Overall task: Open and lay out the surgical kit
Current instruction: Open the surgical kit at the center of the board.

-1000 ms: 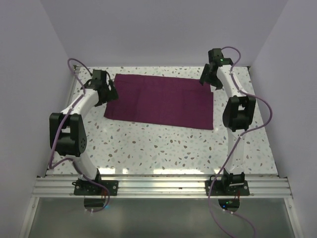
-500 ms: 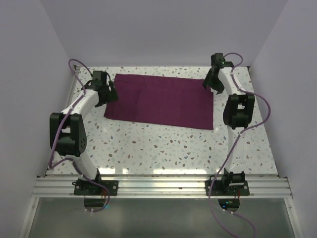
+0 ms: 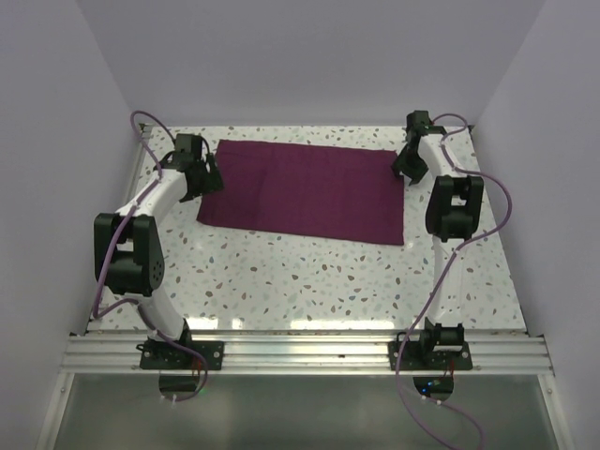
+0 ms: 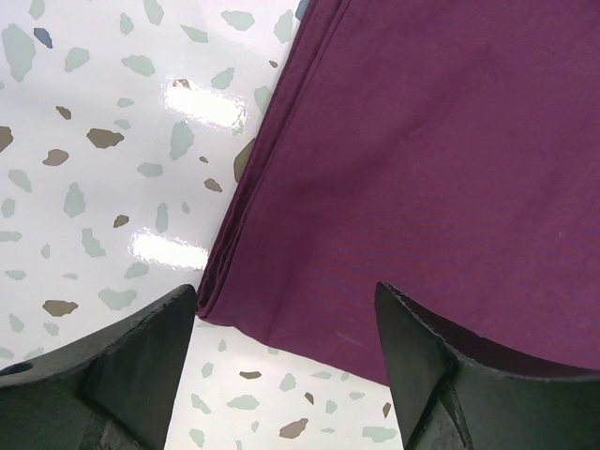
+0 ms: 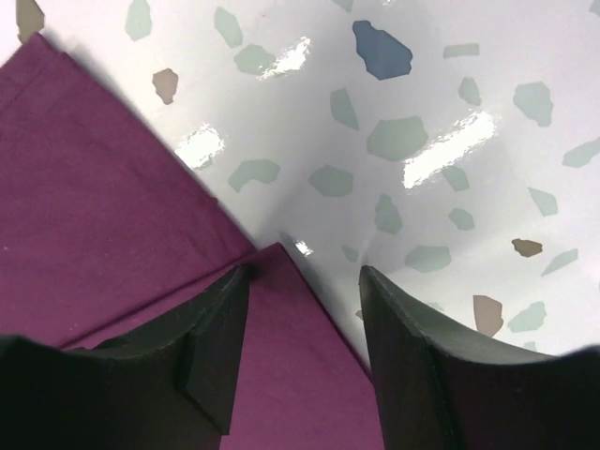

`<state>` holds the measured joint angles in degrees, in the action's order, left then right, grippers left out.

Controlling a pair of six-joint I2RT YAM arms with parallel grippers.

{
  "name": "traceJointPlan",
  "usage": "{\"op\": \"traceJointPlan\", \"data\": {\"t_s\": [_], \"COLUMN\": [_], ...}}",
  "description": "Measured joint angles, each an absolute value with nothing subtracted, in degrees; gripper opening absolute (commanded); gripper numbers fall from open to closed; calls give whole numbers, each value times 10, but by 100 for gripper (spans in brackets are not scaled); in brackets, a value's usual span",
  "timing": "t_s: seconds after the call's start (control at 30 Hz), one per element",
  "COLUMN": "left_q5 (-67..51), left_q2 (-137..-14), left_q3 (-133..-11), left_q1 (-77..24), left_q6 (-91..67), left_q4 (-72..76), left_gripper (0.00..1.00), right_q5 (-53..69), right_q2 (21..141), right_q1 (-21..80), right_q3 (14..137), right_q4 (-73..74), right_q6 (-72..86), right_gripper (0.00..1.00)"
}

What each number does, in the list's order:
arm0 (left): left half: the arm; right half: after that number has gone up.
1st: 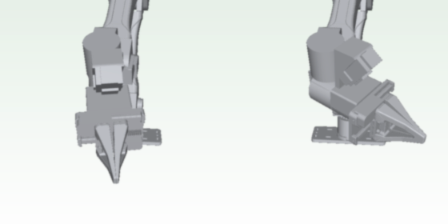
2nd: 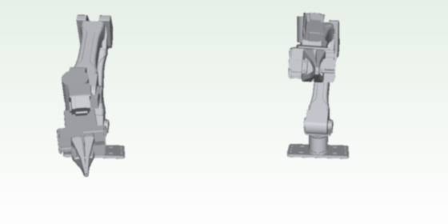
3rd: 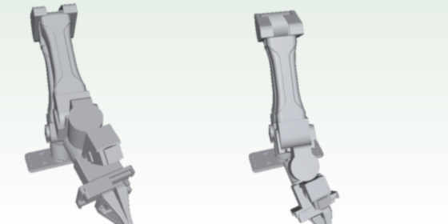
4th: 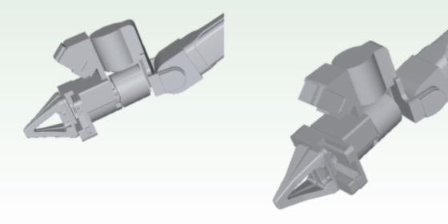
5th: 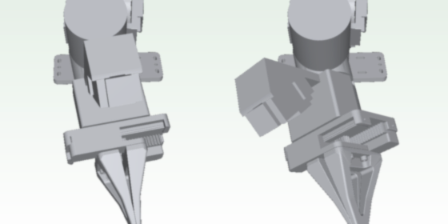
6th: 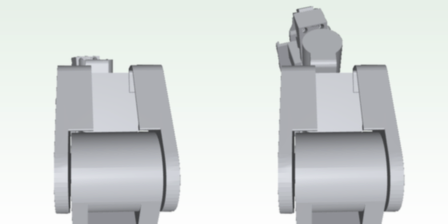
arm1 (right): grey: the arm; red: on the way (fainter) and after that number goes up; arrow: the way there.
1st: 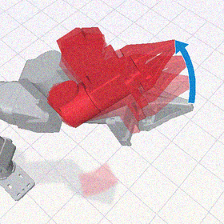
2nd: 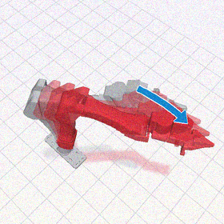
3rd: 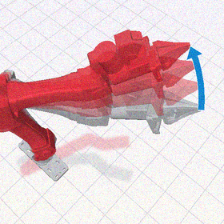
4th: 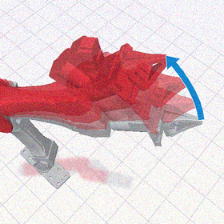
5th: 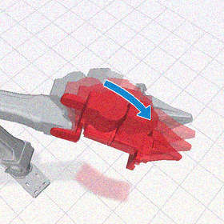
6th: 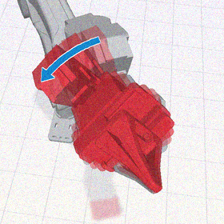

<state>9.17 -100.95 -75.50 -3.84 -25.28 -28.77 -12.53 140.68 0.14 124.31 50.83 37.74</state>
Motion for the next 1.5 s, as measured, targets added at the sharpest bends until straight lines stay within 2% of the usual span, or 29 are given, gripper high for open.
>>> {"op": "traceJointPlan", "data": {"t_s": [0.1,0.27,0.47,1.5], "left_q5": [92,92,92,92], "left_q2": [-1009,-1009,-1009,-998], "left_q3": [-754,-747,-741,-761], "left_q1": [-38,-38,-38,-38], "left_q6": [-253,-253,-253,-244], "left_q4": [-288,-287,-288,-292], "left_gripper": [80,79,80,82], "right_q5": [-125,-112,-98,-88], "right_q2": [1408,1410,1410,1321], "right_q1": [0,-1,0,16], "right_q3": [1244,1244,1244,1149], "right_q4": [506,497,486,480], "right_q6": [380,383,381,375], "right_gripper": [42,15,0,0]}}
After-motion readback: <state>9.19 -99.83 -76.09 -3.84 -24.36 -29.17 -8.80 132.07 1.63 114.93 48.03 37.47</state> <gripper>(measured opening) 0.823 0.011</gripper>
